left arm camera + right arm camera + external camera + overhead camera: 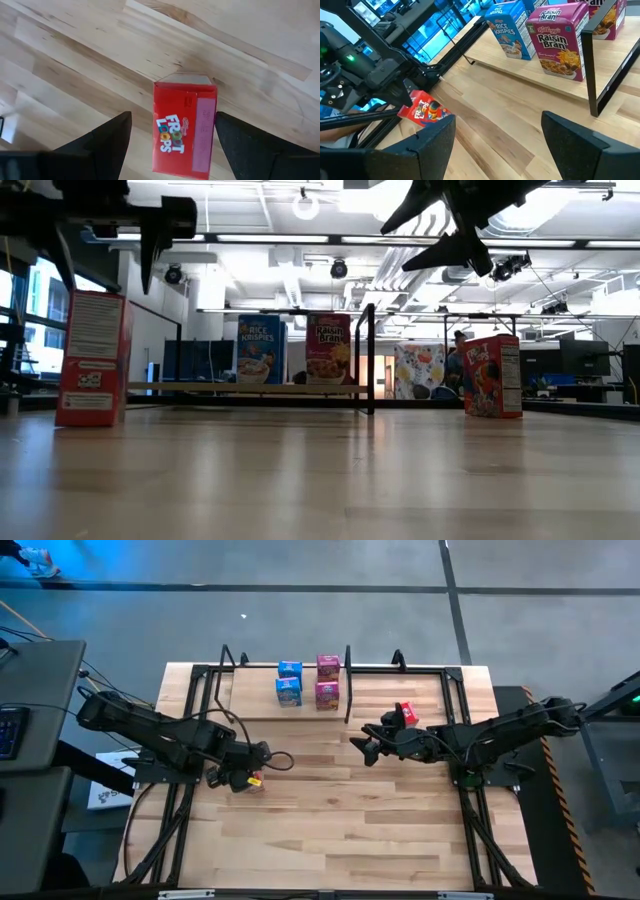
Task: Stack cereal on shelf
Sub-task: Put the left red cereal box on the shelf
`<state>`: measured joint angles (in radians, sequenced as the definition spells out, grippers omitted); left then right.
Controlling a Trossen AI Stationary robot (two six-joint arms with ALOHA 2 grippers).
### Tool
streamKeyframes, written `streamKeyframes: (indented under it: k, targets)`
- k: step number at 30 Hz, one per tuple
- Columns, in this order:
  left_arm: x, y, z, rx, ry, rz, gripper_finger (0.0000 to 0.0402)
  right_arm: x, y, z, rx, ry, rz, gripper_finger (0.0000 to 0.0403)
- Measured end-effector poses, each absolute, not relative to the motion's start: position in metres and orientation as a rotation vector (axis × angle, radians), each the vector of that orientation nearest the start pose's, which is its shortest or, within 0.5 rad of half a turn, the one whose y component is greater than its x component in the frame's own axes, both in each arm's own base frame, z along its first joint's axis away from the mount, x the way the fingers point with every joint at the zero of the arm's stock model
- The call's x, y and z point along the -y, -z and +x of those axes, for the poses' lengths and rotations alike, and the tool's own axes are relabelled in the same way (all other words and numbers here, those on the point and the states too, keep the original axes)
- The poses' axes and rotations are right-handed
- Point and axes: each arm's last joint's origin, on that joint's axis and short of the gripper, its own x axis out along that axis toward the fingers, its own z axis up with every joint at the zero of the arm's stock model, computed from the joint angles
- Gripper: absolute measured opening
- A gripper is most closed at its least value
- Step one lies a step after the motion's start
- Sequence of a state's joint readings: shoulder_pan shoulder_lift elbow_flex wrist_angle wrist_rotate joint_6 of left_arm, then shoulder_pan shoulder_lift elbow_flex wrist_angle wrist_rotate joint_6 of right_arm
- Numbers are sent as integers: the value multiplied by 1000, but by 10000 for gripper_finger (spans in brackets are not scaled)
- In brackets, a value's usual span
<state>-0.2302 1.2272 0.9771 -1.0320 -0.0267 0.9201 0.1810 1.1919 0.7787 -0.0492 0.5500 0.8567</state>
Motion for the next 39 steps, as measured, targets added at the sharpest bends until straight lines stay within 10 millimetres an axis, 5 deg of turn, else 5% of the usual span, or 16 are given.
streamKeyframes:
  k: [29, 39]
  targets:
    - [40, -246, 211, -1164, 815, 859, 280, -30, -264, 252, -243, 543, 665, 287]
    - [40, -224, 211, -1160, 764, 863, 280, -29, -264, 252, -241, 546, 665, 287]
